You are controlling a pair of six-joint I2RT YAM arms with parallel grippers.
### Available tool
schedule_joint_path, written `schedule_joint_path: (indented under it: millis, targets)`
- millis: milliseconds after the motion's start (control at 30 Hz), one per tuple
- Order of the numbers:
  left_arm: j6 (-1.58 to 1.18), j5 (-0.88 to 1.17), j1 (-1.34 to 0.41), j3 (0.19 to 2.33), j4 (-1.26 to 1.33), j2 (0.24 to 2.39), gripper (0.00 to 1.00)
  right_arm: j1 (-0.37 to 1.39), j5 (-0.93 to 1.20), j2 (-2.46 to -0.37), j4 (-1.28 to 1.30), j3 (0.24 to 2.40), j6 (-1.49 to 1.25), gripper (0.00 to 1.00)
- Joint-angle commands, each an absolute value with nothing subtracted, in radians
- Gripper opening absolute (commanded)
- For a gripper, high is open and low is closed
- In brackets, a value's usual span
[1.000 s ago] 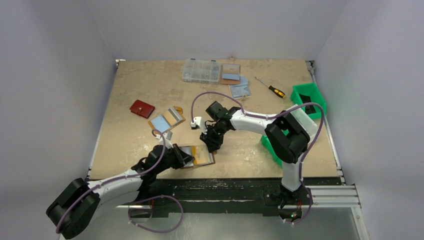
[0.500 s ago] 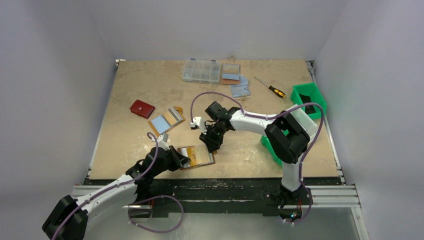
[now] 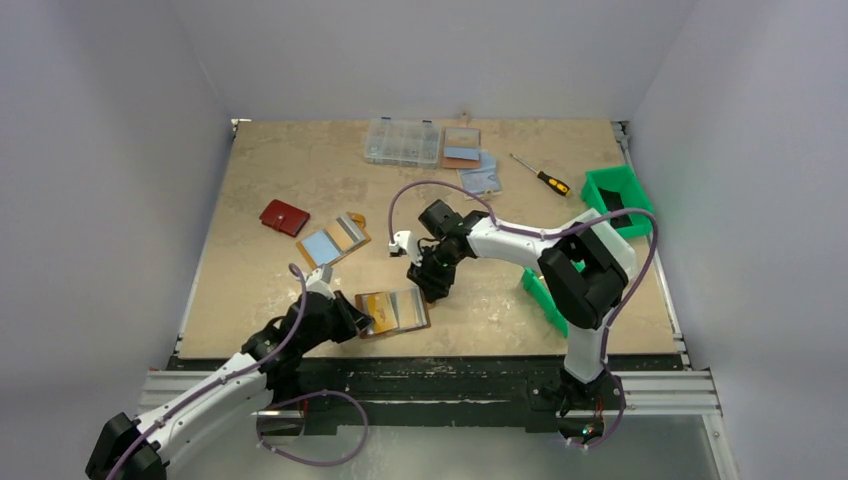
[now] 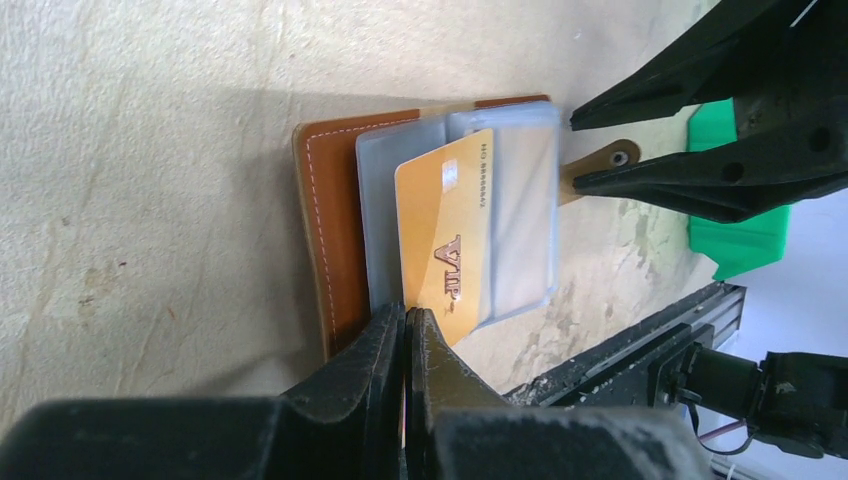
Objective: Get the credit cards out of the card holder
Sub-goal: Remove the credit card from the card holder.
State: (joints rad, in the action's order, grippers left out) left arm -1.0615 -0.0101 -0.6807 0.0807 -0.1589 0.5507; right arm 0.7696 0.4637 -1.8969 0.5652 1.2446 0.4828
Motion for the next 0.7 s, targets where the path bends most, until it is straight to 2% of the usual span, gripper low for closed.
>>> schedule_joint_path:
  millis: [0,400,667]
  targets:
    - [-1.023,-0.021,-0.675,0.130,-0.236,0.503,0.00,0.762,0.532,-1.807,0.601,1.241,0.526,0.46]
    - [-0.990,-0.036,-0.675,0.198,-0.219,0.483,0.00,0.721,0.788,-1.747,0.687,1.272,0.568,0.54]
    - [-0.962,-0.067,-0.675,0.229,-0.234,0.470,0.00,0.712,0.838,-1.741,0.701,1.279,0.570,0.55]
